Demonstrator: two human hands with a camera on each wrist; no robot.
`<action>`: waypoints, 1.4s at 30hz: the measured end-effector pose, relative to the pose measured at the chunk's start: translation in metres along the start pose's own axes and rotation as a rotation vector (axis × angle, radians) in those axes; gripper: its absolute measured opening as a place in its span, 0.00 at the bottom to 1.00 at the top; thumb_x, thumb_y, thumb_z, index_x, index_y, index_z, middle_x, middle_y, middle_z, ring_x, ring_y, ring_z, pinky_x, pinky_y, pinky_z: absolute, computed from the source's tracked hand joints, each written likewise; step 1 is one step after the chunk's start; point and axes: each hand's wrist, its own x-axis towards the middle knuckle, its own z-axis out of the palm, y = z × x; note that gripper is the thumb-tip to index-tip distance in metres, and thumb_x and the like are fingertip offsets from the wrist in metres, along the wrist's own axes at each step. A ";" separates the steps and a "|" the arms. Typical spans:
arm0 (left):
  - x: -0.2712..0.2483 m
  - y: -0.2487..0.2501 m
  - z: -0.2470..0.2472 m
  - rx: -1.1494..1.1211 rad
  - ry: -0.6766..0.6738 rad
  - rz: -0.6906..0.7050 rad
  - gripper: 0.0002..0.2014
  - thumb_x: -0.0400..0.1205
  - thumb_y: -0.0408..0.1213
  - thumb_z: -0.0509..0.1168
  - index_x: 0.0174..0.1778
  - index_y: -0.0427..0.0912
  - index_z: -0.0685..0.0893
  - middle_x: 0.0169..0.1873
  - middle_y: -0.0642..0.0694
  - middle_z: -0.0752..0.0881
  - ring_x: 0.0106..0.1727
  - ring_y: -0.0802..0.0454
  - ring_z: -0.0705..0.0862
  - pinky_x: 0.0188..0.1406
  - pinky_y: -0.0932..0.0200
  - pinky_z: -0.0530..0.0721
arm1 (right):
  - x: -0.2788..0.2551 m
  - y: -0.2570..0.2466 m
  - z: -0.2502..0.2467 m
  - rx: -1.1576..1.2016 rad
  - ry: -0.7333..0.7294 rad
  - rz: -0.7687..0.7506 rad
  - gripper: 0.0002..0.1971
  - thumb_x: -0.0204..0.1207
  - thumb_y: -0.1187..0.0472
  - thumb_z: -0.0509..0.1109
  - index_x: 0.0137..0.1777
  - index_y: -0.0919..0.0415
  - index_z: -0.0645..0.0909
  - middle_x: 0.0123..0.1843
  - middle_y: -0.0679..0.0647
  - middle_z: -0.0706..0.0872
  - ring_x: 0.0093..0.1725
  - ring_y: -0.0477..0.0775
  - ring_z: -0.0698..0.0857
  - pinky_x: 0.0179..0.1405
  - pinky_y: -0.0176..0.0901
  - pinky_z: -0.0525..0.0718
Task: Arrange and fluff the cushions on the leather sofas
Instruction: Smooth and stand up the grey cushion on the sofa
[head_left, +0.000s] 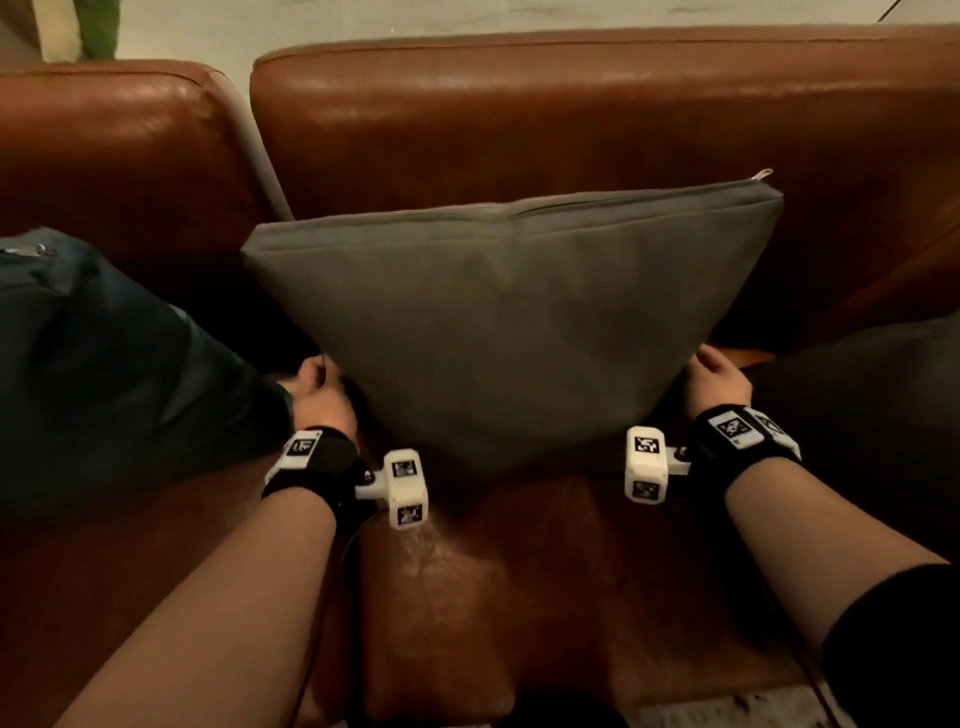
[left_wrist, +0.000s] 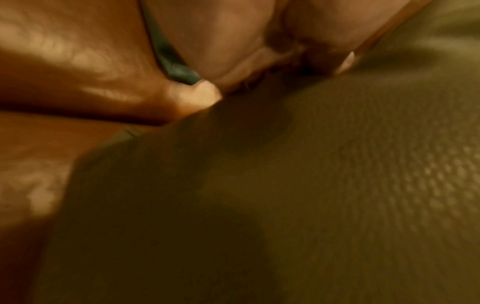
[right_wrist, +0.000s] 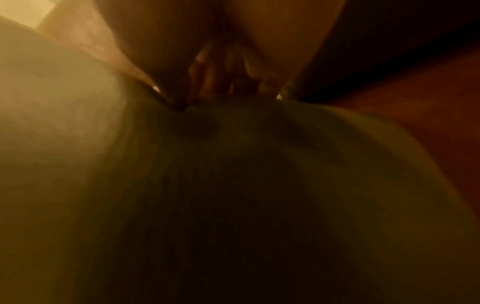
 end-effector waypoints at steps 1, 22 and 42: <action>0.003 0.000 0.003 -0.045 0.032 0.047 0.10 0.84 0.44 0.60 0.36 0.54 0.78 0.36 0.47 0.83 0.40 0.48 0.80 0.47 0.50 0.81 | 0.002 -0.003 0.000 -0.053 0.041 -0.036 0.15 0.81 0.53 0.68 0.65 0.54 0.85 0.59 0.51 0.87 0.55 0.44 0.82 0.37 0.20 0.76; 0.013 -0.071 -0.012 0.322 0.006 -0.164 0.05 0.83 0.41 0.65 0.49 0.46 0.76 0.47 0.40 0.82 0.50 0.44 0.80 0.51 0.53 0.75 | 0.019 0.035 -0.008 -0.148 0.079 0.058 0.13 0.74 0.66 0.74 0.58 0.58 0.86 0.46 0.48 0.87 0.48 0.44 0.84 0.59 0.35 0.80; 0.003 -0.096 -0.019 0.376 0.122 -0.119 0.11 0.77 0.39 0.73 0.51 0.44 0.79 0.39 0.46 0.83 0.46 0.44 0.81 0.46 0.53 0.75 | 0.027 0.071 -0.013 -0.351 0.209 0.102 0.07 0.70 0.62 0.79 0.46 0.54 0.85 0.37 0.48 0.85 0.47 0.53 0.87 0.59 0.50 0.85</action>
